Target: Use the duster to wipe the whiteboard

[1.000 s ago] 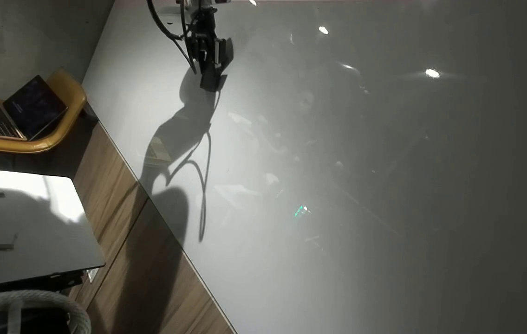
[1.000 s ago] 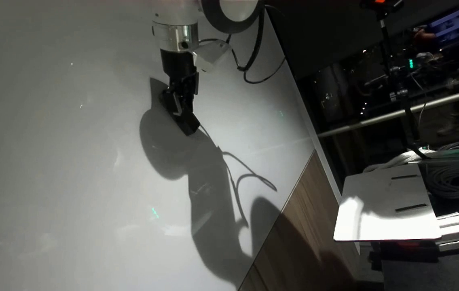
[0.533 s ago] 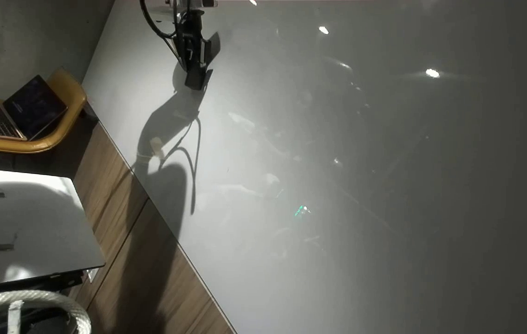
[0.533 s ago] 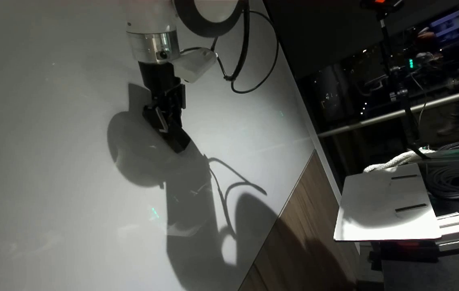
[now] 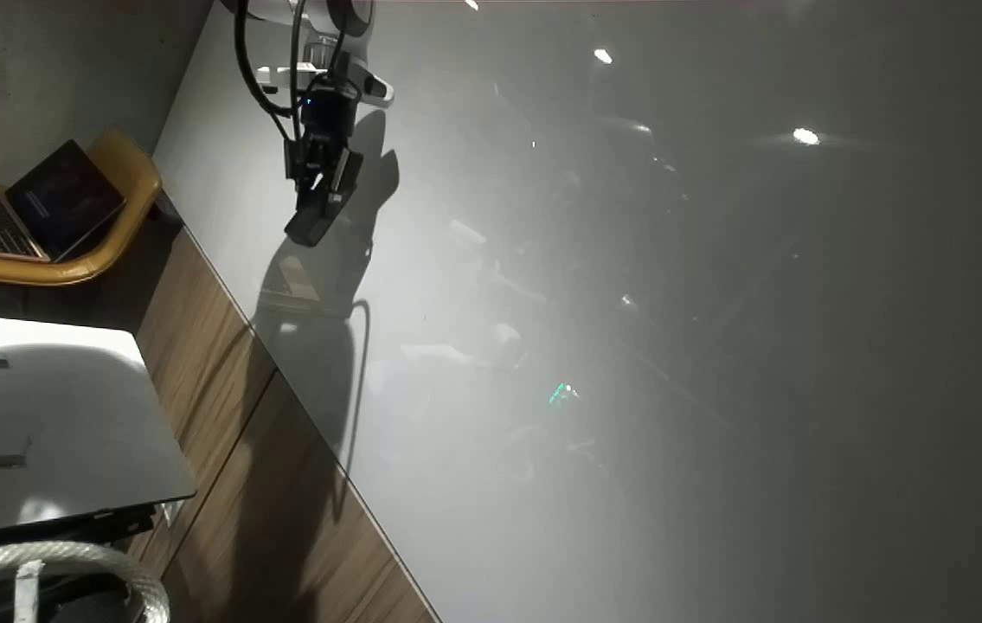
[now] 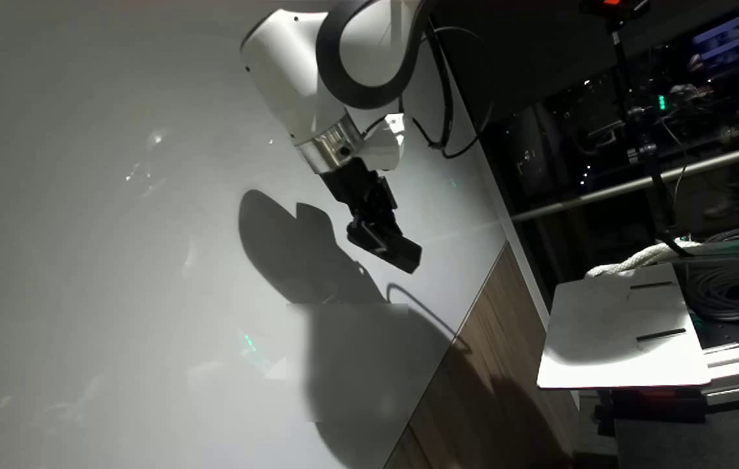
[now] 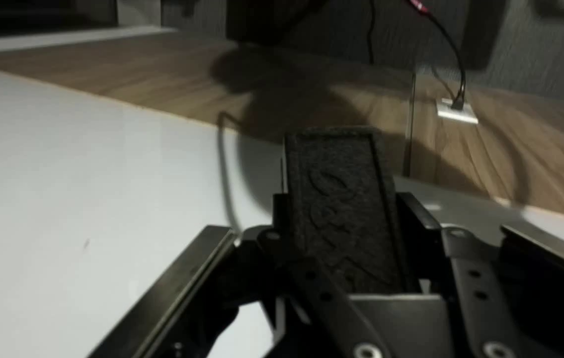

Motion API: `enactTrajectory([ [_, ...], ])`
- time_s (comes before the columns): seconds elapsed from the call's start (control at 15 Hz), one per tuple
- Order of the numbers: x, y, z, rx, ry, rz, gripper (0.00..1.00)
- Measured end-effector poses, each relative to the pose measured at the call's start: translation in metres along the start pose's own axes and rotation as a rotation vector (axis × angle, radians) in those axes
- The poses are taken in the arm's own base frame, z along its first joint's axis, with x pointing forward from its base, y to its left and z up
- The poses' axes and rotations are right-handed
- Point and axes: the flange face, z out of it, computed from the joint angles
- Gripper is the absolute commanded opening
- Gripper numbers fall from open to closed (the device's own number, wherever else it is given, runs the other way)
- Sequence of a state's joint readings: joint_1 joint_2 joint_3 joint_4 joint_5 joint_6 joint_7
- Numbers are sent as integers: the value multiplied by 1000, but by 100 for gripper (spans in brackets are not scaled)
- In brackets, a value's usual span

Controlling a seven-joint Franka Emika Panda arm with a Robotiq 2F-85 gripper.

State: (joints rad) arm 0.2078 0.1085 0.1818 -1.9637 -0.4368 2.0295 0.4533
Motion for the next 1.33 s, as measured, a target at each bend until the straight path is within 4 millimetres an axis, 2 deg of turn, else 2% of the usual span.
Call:
enactTrajectory([
  [0.33,-60,41,107,69,-297,16,29],
  [0.53,-93,61,155,127,-428,22,29],
  [0.73,-109,67,180,191,-502,25,29],
  [1.33,-129,41,231,272,-640,6,29],
])
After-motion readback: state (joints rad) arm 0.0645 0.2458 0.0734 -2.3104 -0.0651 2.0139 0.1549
